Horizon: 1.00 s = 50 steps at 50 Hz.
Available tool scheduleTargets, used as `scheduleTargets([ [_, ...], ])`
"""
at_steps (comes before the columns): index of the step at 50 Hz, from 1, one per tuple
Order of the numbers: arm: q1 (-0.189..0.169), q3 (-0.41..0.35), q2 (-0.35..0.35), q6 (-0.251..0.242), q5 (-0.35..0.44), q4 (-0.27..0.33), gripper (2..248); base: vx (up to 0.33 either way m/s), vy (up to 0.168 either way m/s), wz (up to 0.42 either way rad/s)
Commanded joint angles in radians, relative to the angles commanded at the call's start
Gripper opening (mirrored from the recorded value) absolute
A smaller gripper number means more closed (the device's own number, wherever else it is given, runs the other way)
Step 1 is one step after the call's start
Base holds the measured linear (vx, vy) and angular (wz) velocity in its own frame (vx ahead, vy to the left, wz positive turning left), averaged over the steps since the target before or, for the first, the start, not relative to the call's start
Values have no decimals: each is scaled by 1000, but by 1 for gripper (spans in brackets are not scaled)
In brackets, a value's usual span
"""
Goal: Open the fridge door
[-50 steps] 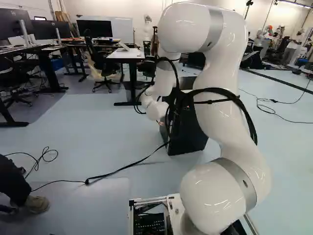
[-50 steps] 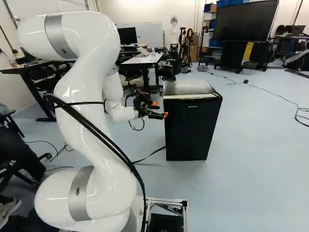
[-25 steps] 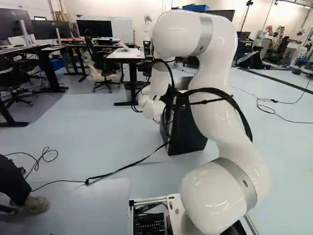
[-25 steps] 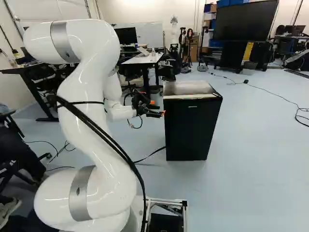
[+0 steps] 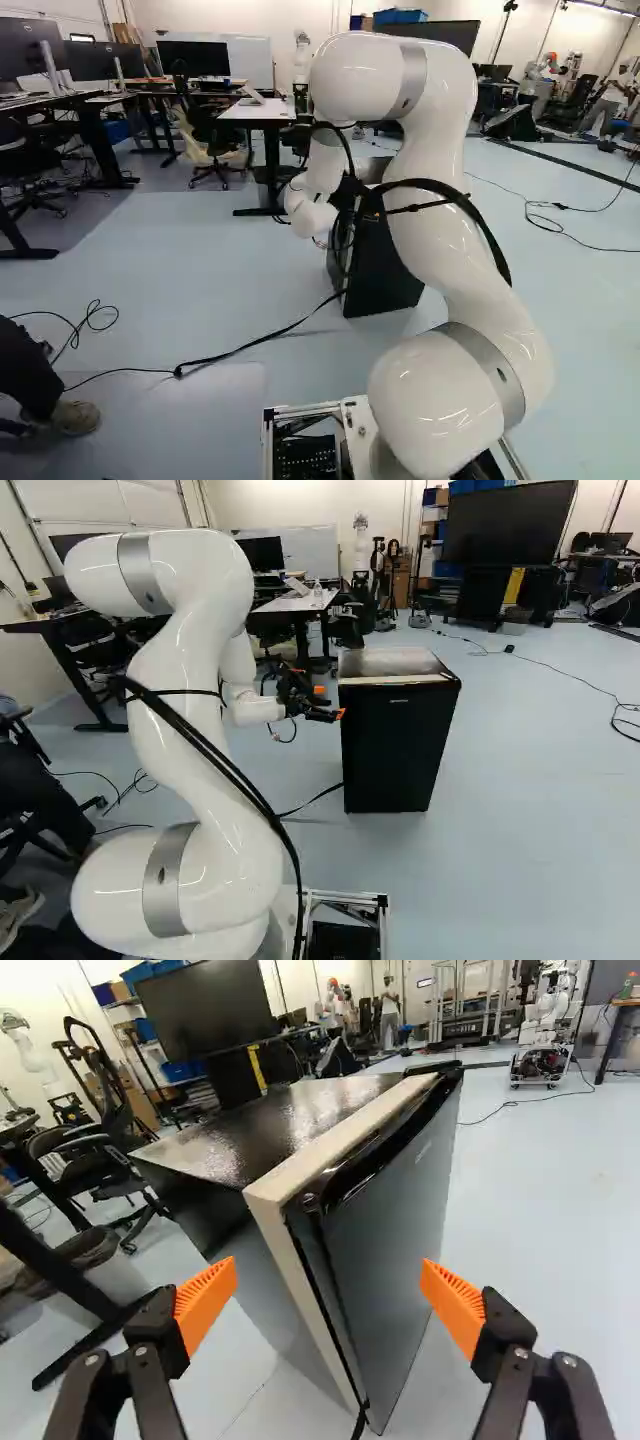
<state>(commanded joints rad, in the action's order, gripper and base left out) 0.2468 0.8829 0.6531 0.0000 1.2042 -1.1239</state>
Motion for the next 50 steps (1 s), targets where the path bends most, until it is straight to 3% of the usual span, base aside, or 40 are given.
scheduleTargets([
  [32,-21,16,10,-2,0,-39,247,0,0,0],
  [50,-21,16,10,-147,0,-39,247,0,0,0],
])
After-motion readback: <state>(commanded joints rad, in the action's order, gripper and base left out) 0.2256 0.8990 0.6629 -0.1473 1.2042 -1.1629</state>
